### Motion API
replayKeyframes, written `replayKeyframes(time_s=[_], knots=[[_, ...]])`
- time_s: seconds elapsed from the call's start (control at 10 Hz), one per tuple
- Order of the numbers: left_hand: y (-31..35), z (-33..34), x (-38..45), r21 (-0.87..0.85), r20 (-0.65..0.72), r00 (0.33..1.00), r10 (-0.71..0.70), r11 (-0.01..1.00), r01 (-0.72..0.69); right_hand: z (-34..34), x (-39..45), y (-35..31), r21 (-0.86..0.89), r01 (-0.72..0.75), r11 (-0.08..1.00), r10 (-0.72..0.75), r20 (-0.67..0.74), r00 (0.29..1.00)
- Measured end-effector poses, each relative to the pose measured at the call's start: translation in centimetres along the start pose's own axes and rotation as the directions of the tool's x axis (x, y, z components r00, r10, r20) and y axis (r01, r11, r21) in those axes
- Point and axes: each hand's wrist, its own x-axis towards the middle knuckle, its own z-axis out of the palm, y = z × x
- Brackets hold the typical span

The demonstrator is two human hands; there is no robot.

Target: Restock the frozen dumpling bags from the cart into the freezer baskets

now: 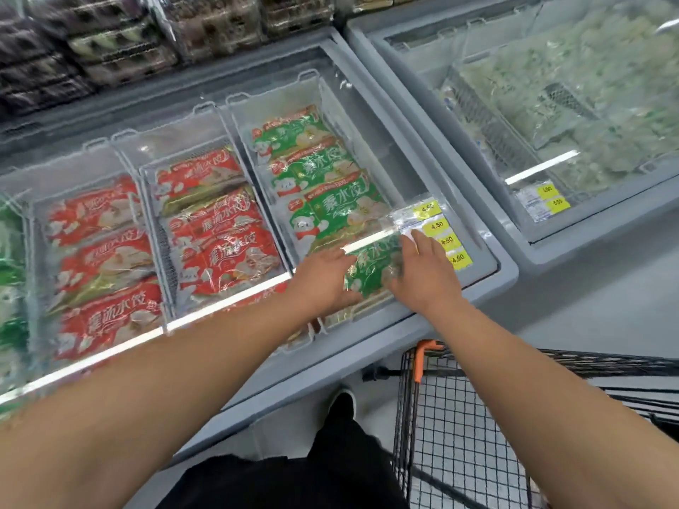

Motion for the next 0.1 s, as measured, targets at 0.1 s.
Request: replayKeyframes(time_s=[0.1], knots=[[-3.4,-0.5,-4.43,-0.135,-0.046,0.994,-0.096,0.987,0.089,-0.56,-1.78,-4.6,-0.084,0.087,0.993,-0.087,0.009,0.996]])
